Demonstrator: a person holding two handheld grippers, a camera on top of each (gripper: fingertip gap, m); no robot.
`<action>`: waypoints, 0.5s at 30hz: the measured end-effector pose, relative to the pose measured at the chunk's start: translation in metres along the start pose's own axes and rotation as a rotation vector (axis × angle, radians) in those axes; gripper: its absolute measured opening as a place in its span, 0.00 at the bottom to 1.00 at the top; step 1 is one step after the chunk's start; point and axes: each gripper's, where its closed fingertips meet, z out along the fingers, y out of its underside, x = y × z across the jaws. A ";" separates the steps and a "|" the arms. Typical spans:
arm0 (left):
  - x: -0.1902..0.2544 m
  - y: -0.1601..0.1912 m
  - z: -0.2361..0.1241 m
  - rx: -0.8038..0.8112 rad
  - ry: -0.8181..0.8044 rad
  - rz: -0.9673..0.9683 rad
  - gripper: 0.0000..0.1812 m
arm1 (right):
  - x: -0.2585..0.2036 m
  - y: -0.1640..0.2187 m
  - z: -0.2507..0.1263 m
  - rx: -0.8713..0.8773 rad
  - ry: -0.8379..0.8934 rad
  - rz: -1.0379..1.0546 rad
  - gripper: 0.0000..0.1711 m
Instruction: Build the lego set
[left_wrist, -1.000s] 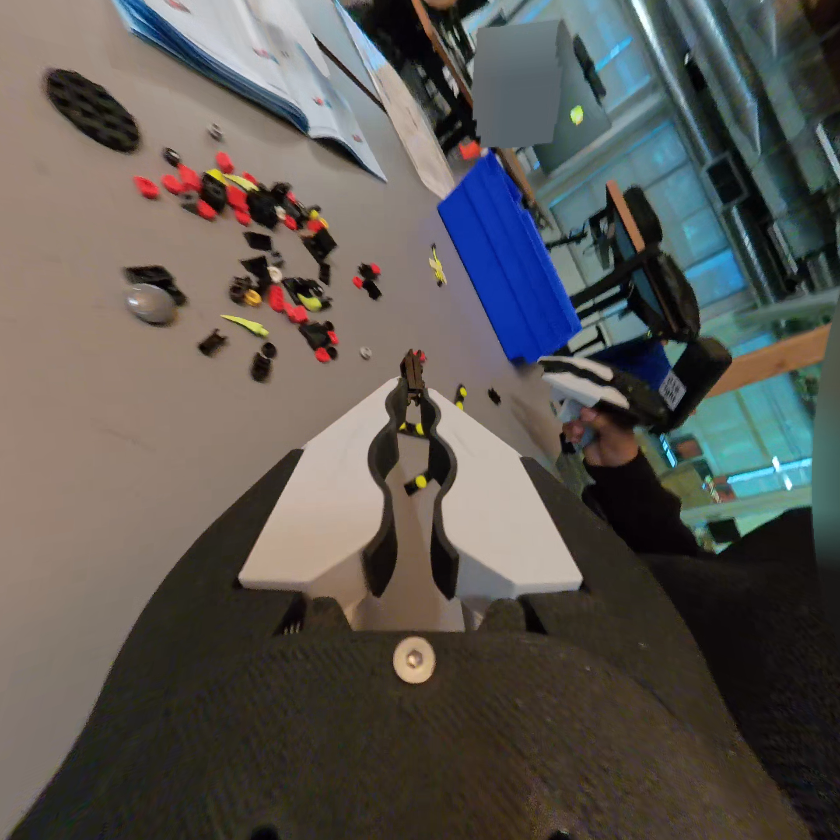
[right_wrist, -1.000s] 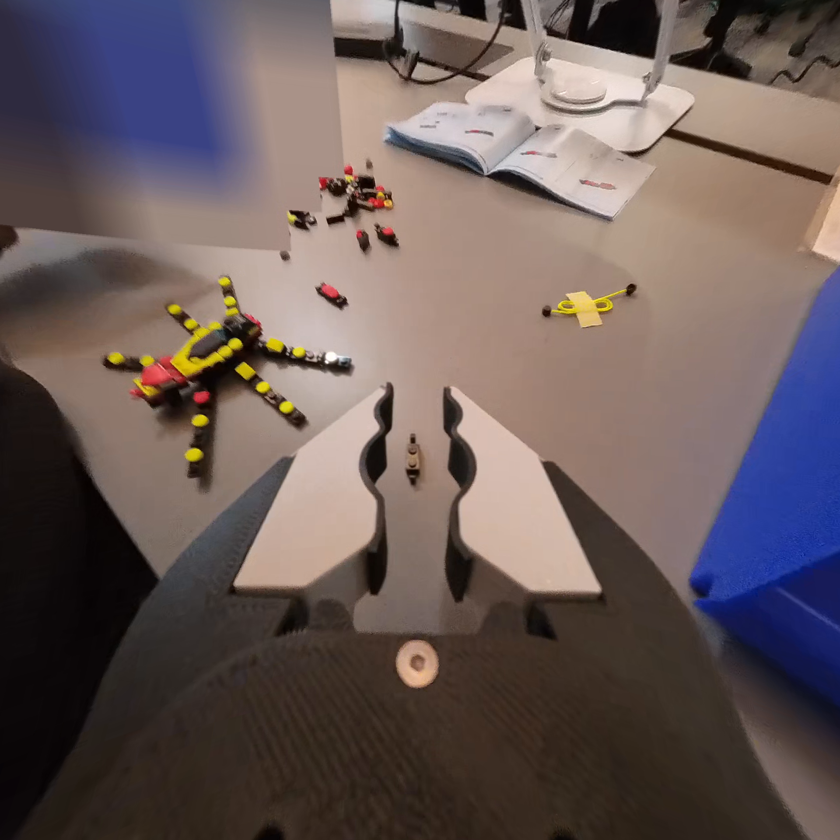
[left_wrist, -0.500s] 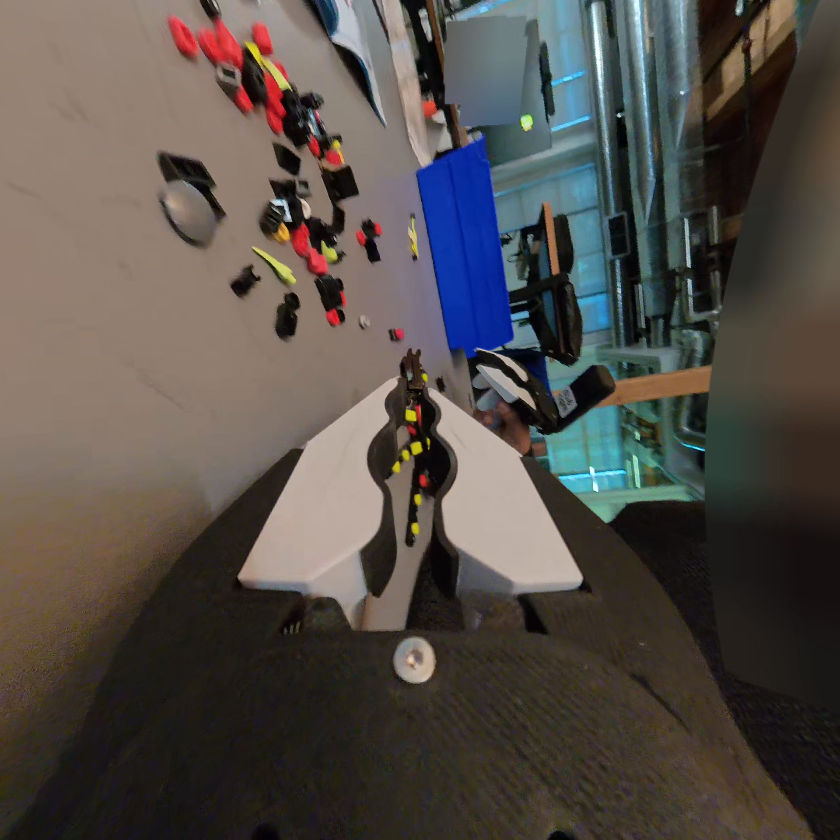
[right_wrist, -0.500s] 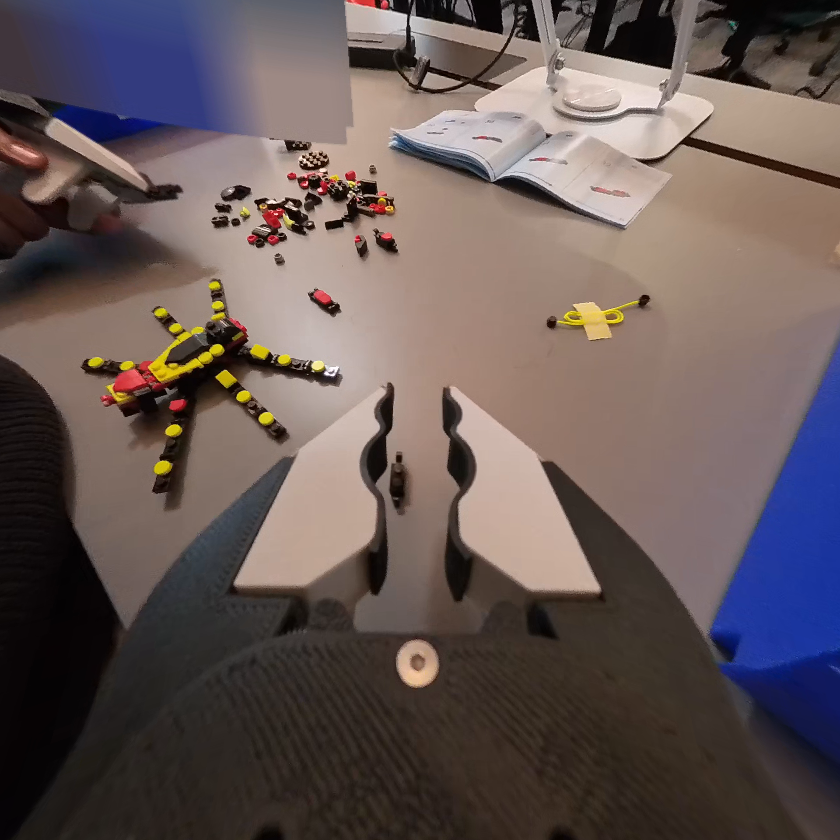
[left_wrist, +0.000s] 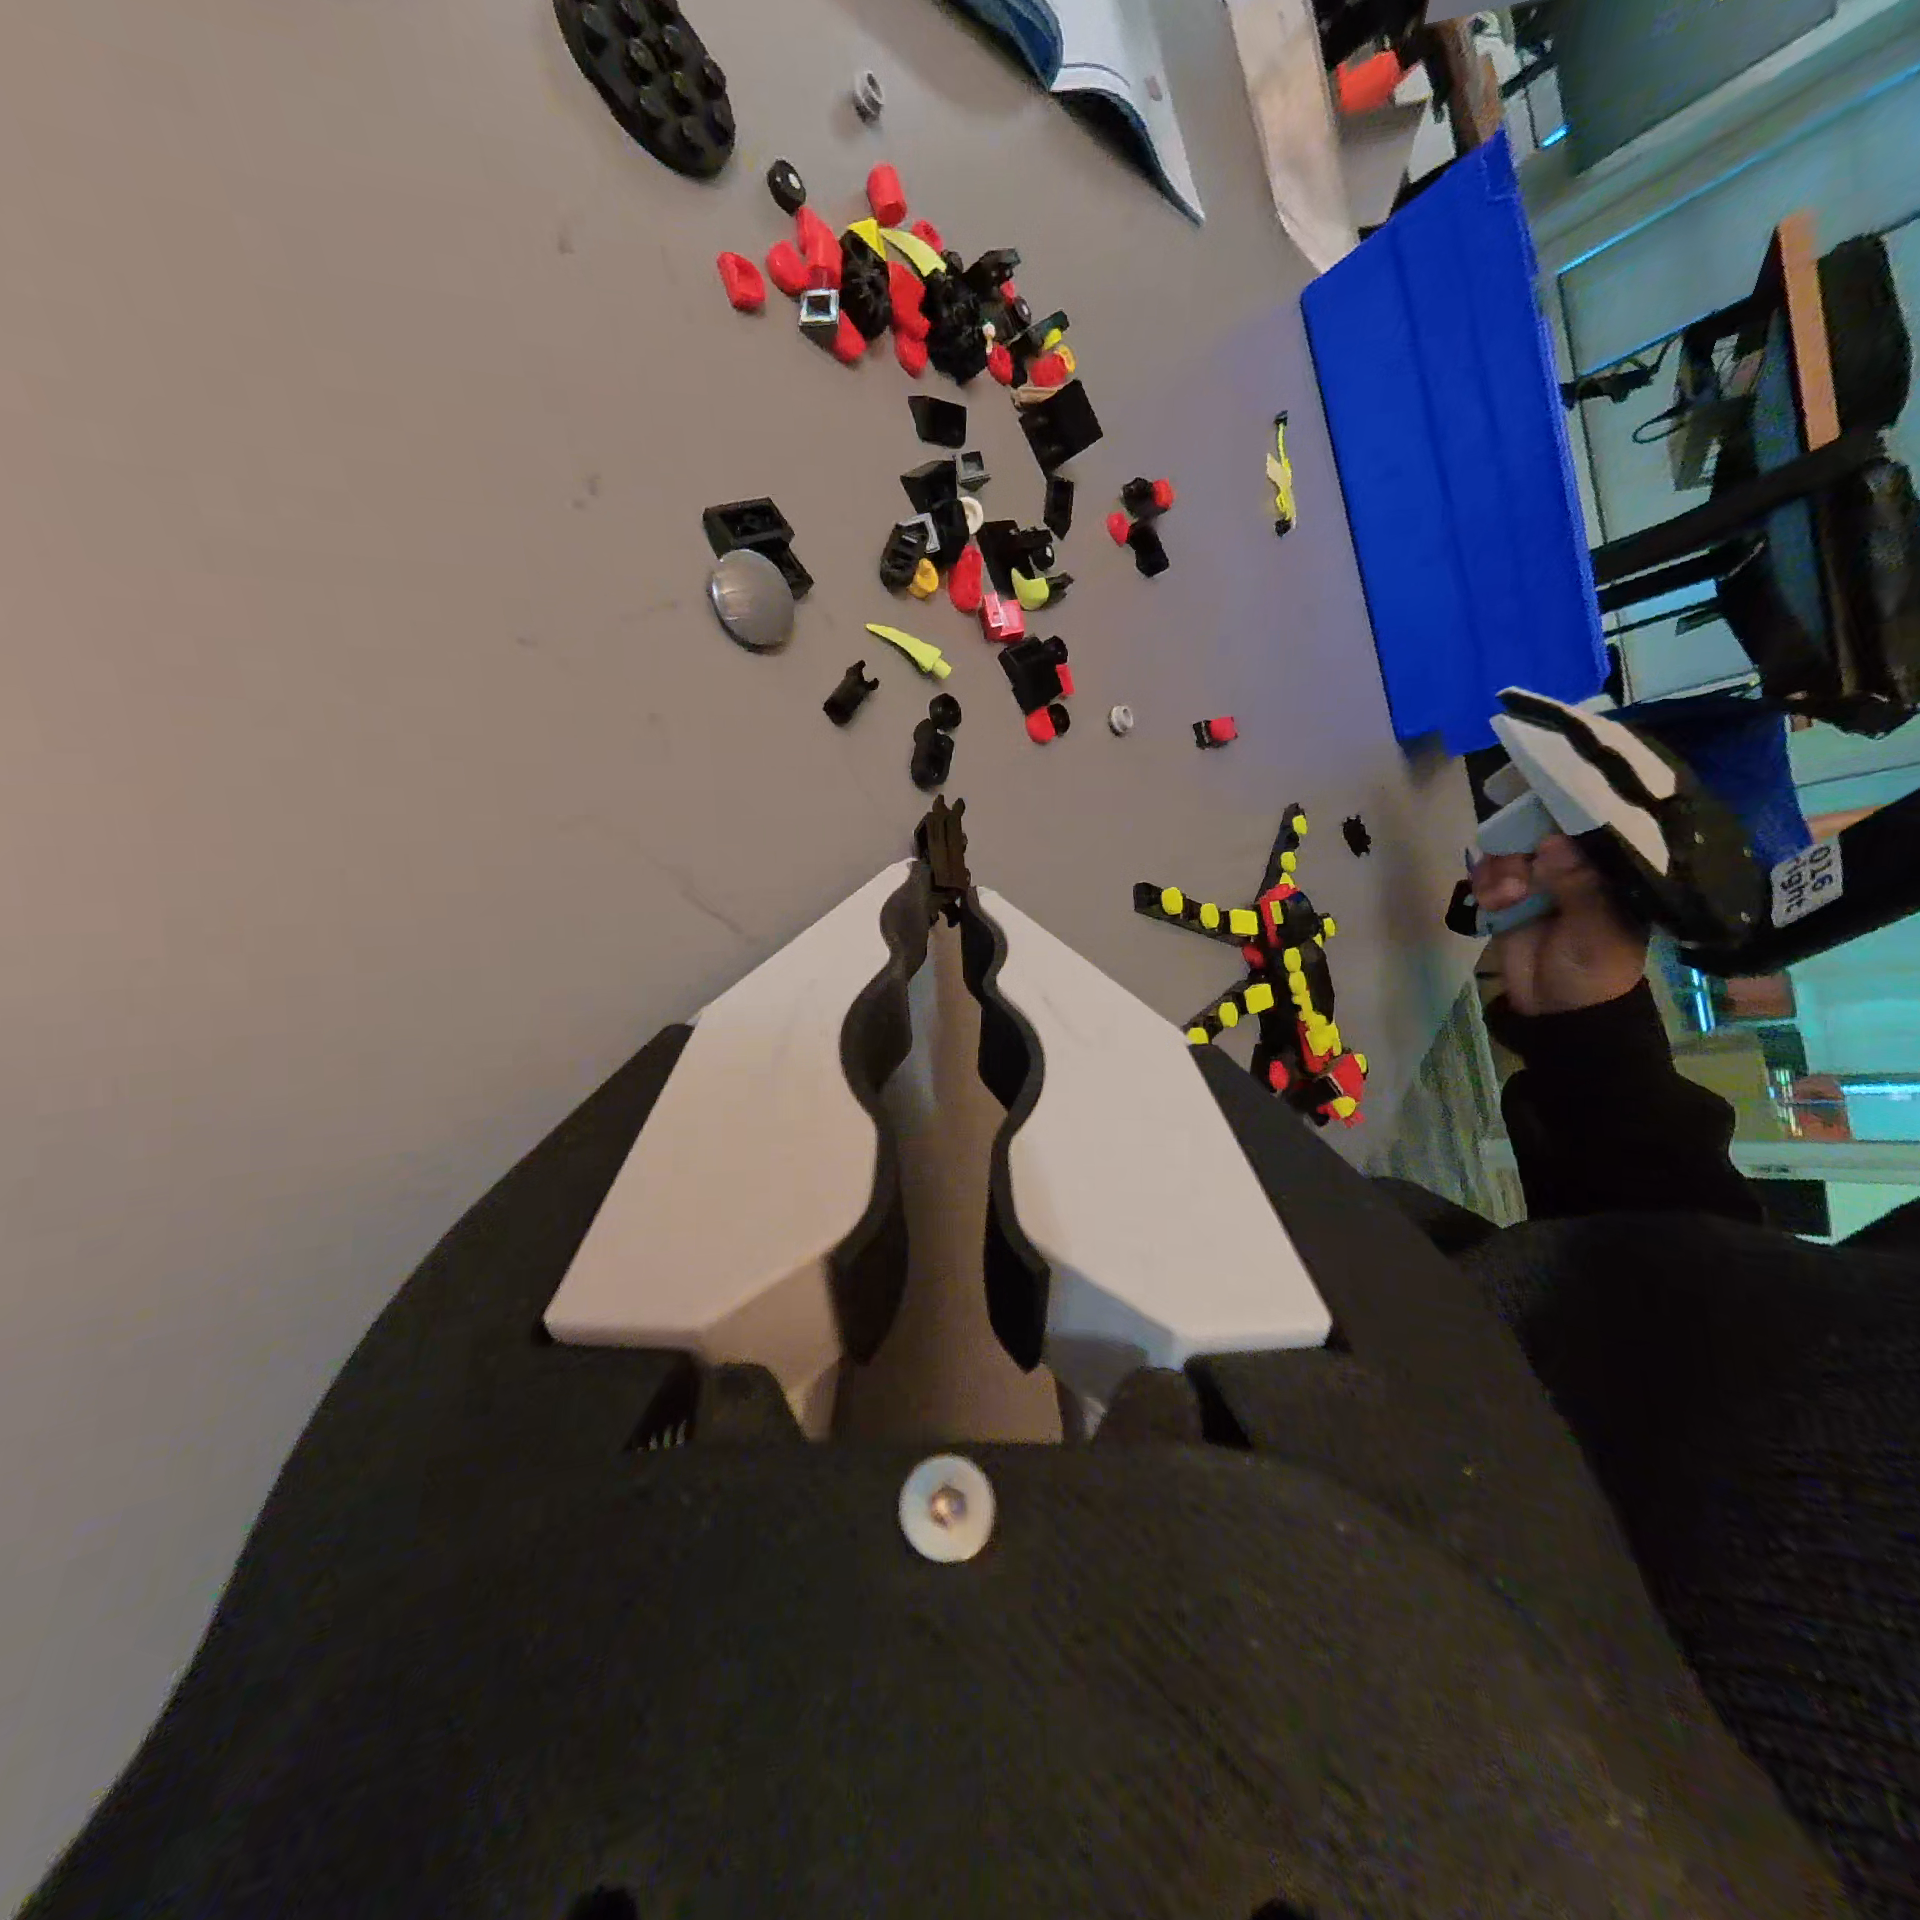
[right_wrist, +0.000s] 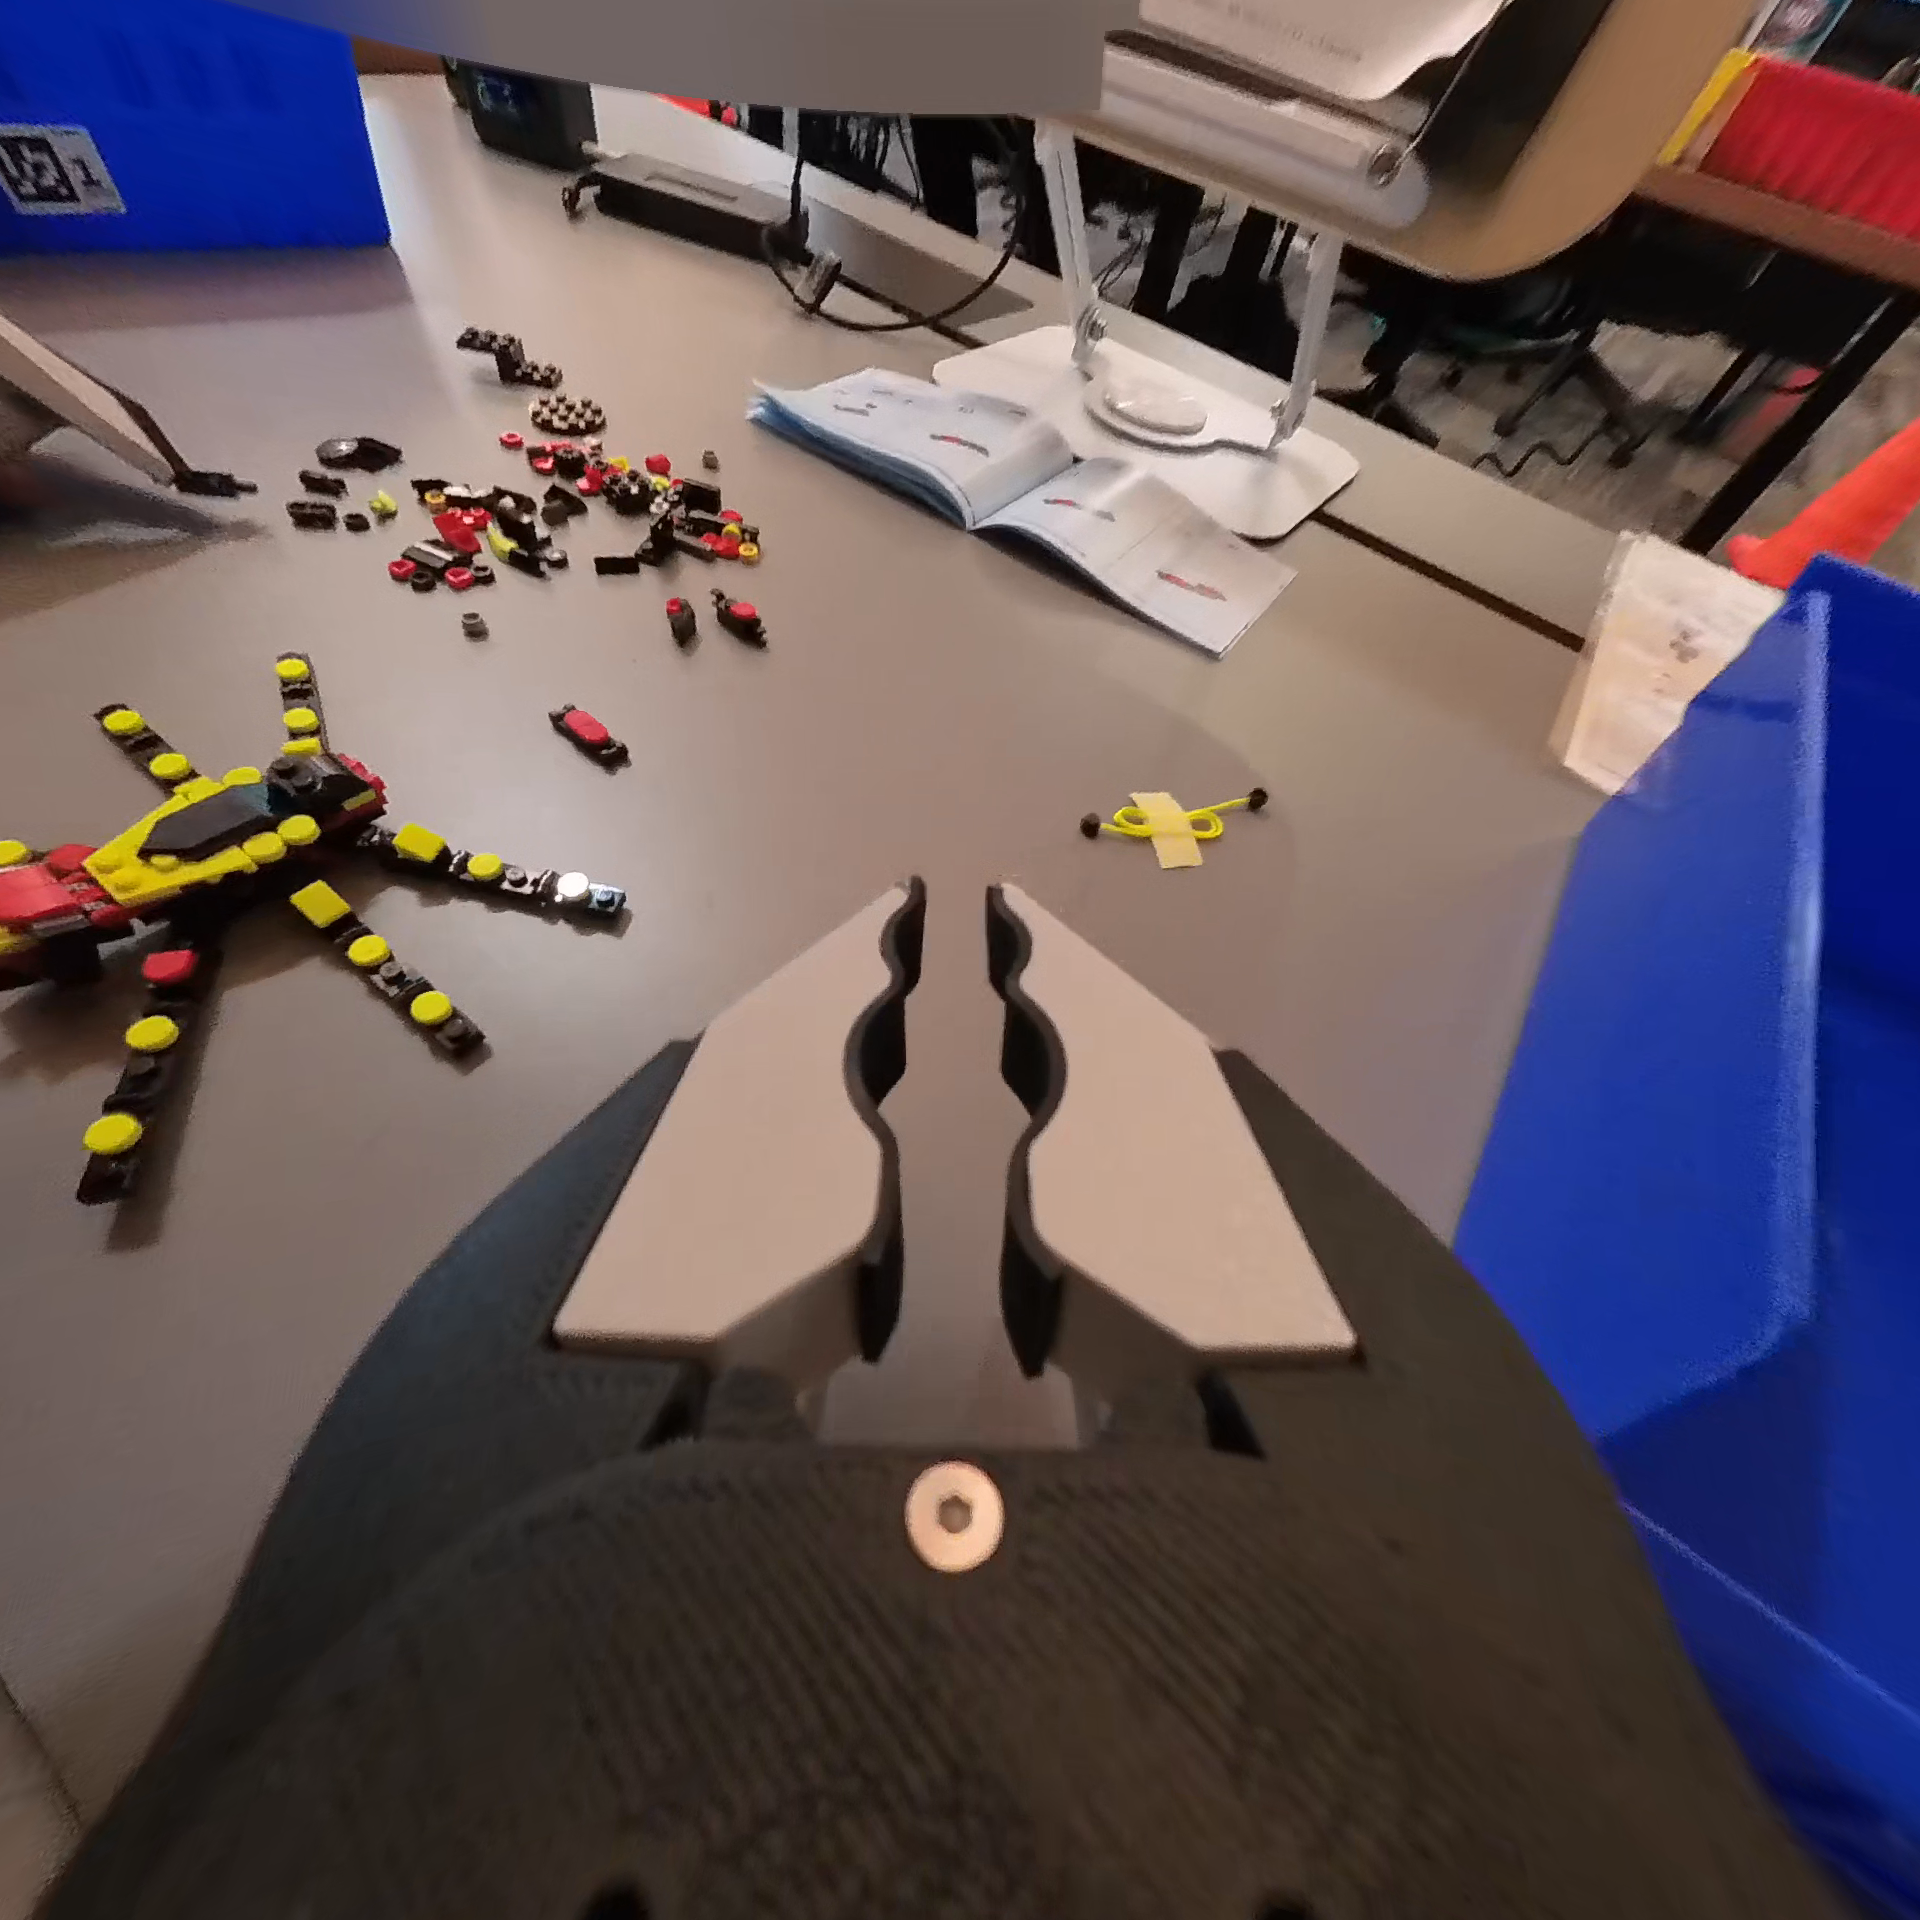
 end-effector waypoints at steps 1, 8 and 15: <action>0.001 0.000 0.001 -0.002 0.002 0.002 0.02 | -0.002 0.002 0.002 -0.013 -0.009 -0.006 0.06; 0.001 0.000 0.001 -0.006 0.001 0.005 0.02 | -0.012 -0.004 0.001 -0.003 -0.029 -0.070 0.05; 0.002 0.002 -0.002 -0.011 -0.037 0.038 0.02 | -0.015 -0.023 -0.009 0.089 -0.054 -0.014 0.05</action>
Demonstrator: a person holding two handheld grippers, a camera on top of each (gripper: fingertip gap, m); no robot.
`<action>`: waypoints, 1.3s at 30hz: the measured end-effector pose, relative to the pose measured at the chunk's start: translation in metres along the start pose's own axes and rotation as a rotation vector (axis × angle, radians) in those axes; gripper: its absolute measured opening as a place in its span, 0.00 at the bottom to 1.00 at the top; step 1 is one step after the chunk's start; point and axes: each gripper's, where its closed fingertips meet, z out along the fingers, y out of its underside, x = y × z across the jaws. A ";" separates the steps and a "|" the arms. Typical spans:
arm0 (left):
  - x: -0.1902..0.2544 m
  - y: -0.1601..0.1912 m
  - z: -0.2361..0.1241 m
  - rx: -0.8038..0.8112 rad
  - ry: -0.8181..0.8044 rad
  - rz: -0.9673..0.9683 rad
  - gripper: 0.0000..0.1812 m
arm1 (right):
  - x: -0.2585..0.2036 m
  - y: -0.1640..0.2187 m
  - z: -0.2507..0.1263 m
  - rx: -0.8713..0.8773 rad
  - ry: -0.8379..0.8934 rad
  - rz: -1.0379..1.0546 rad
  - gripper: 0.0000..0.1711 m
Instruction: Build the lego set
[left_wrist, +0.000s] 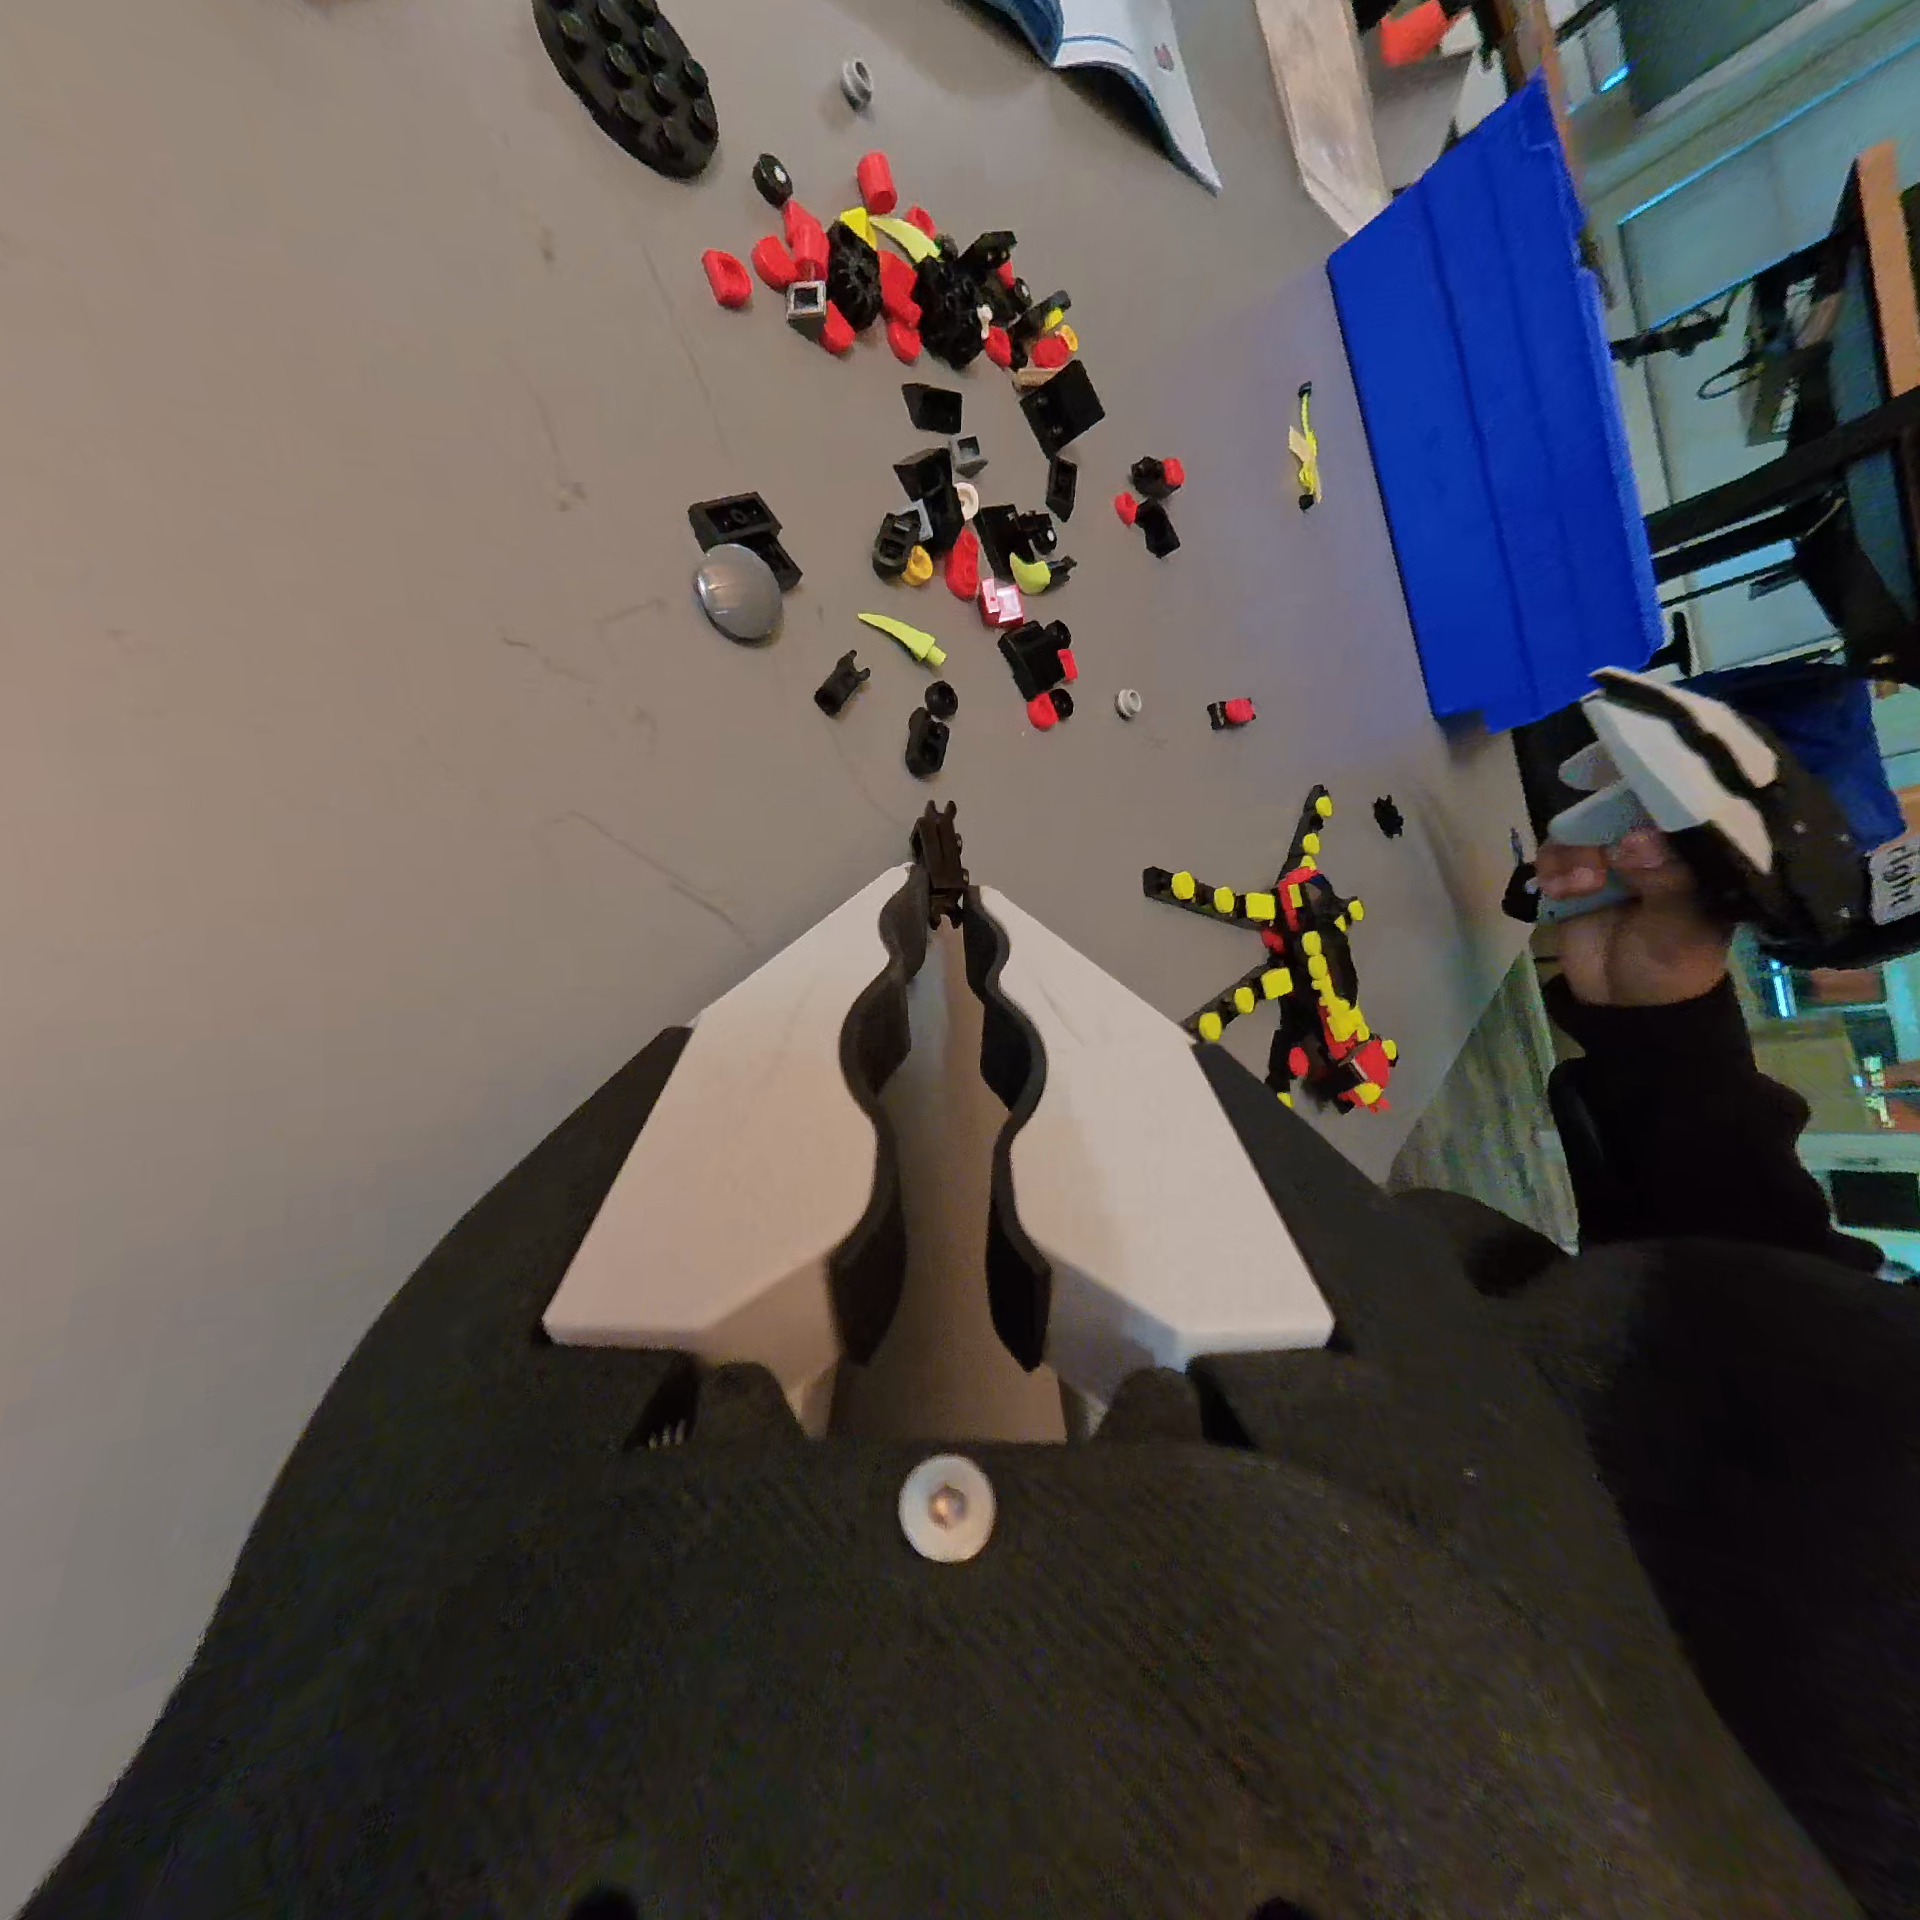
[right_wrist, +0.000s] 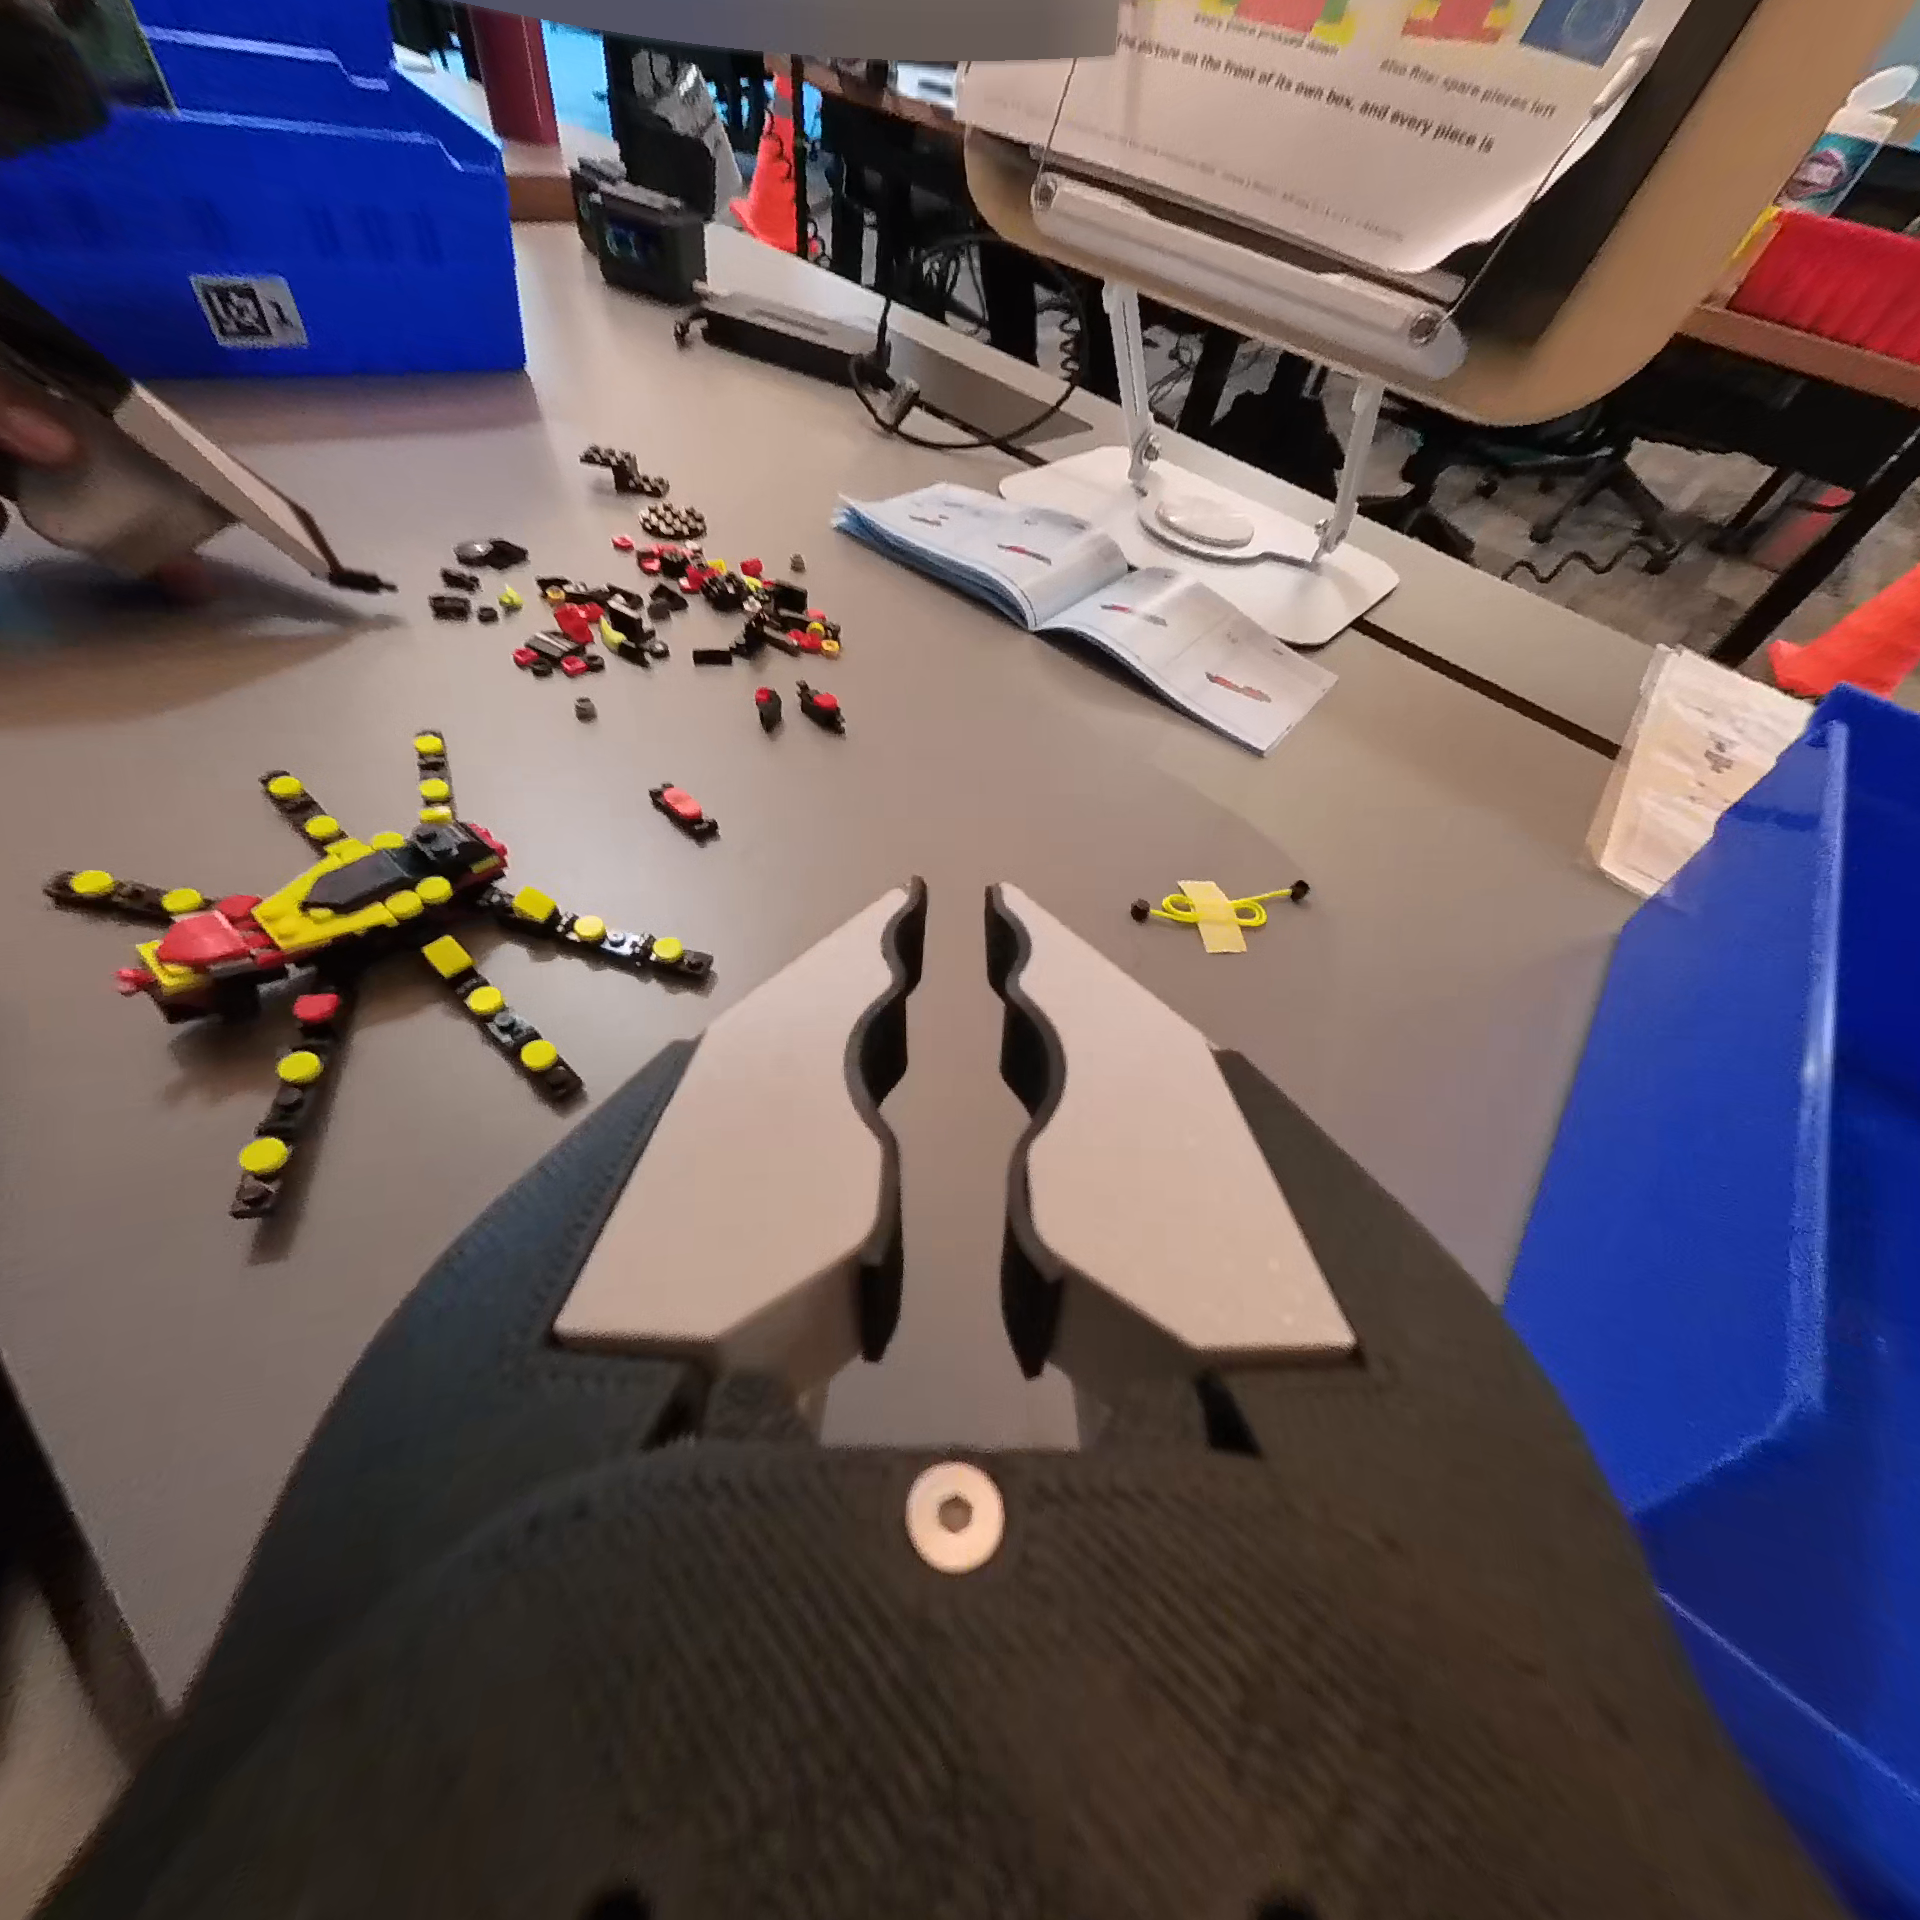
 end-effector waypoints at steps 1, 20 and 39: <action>0.000 0.001 0.000 -0.004 -0.005 0.005 0.02 | -0.001 -0.003 -0.001 0.012 -0.006 0.008 0.05; 0.003 -0.002 -0.011 0.036 -0.039 0.038 0.03 | -0.030 -0.017 -0.005 0.048 -0.086 0.019 0.05; 0.022 -0.024 -0.021 0.183 0.084 -0.008 0.05 | -0.024 -0.033 -0.007 0.155 -0.010 0.021 0.24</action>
